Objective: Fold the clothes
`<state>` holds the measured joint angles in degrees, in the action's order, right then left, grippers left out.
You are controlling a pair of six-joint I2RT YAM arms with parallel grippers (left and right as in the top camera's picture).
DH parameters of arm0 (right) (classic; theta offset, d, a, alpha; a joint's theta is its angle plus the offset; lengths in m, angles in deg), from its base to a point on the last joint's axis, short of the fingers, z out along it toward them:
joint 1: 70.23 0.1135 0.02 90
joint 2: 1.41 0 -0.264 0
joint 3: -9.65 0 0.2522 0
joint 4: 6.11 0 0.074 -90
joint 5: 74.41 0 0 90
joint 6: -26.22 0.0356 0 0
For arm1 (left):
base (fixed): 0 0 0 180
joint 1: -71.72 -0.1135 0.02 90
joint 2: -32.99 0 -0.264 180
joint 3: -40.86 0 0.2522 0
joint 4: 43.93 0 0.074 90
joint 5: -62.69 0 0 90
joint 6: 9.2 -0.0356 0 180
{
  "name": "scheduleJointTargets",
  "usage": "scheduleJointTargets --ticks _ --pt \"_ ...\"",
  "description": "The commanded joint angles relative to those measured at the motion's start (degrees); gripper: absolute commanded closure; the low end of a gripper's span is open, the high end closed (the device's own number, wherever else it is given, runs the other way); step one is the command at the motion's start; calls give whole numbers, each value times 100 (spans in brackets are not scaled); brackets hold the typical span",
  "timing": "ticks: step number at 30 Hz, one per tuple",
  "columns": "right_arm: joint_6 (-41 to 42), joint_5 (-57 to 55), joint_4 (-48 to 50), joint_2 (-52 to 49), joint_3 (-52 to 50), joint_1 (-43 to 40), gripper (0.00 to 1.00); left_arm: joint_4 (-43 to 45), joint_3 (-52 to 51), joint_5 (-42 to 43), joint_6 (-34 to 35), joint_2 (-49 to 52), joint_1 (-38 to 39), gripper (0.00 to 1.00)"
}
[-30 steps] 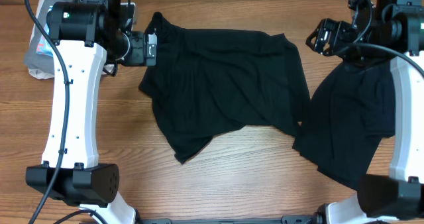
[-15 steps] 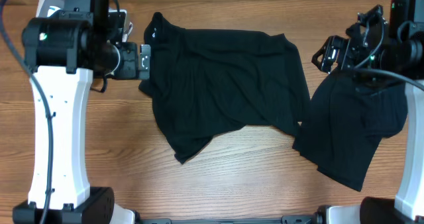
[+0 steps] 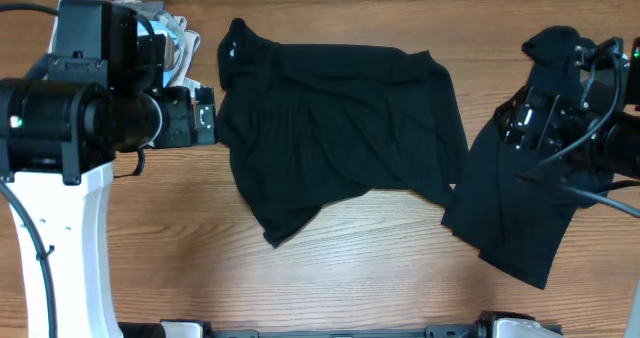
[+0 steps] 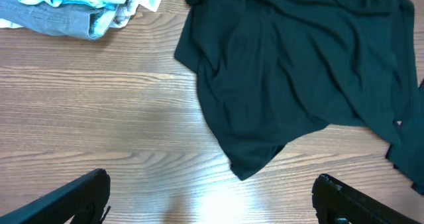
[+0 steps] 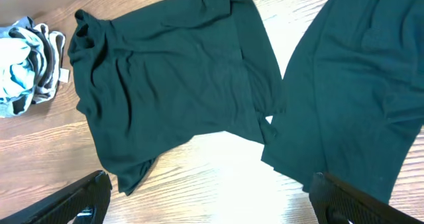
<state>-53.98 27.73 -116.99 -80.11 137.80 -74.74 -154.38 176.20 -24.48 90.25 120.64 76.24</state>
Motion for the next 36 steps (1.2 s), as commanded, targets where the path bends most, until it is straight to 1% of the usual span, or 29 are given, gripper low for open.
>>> scheduleJointTargets --ticks 1,5,9,12,16,19,21,27,32,33,36 --pt "46 -68 9 2 109 -22 0 -11 -61 -52 243 -46 2 0" --pt "46 101 9 -55 109 -22 0 22 -258 -192 391 -46 2 0" --pt "48 101 9 -205 107 -22 0 415 -807 -149 396 -46 2 0" --pt "48 101 9 -376 107 -22 0 1207 -1589 90 409 -42 2 0" --pt "46 96 9 -557 107 -22 0 2612 -2605 413 409 -17 2 0" --pt "44 94 9 -708 105 -22 0 3558 -3276 428 411 52 2 1" --pt "44 92 15 -776 61 -22 0 3895 -3593 393 409 138 2 3" --pt "42 74 160 -822 -402 -22 0 4170 -4238 -278 560 697 -11 4" --pt "42 74 308 -822 -837 -22 0 4776 -4592 -282 544 1351 -105 4" --pt "44 76 356 -822 -944 -22 0 4977 -4610 -284 485 1615 -177 4" --pt "44 76 428 -822 -1036 -22 0 5316 -4610 -284 293 1921 -269 4"
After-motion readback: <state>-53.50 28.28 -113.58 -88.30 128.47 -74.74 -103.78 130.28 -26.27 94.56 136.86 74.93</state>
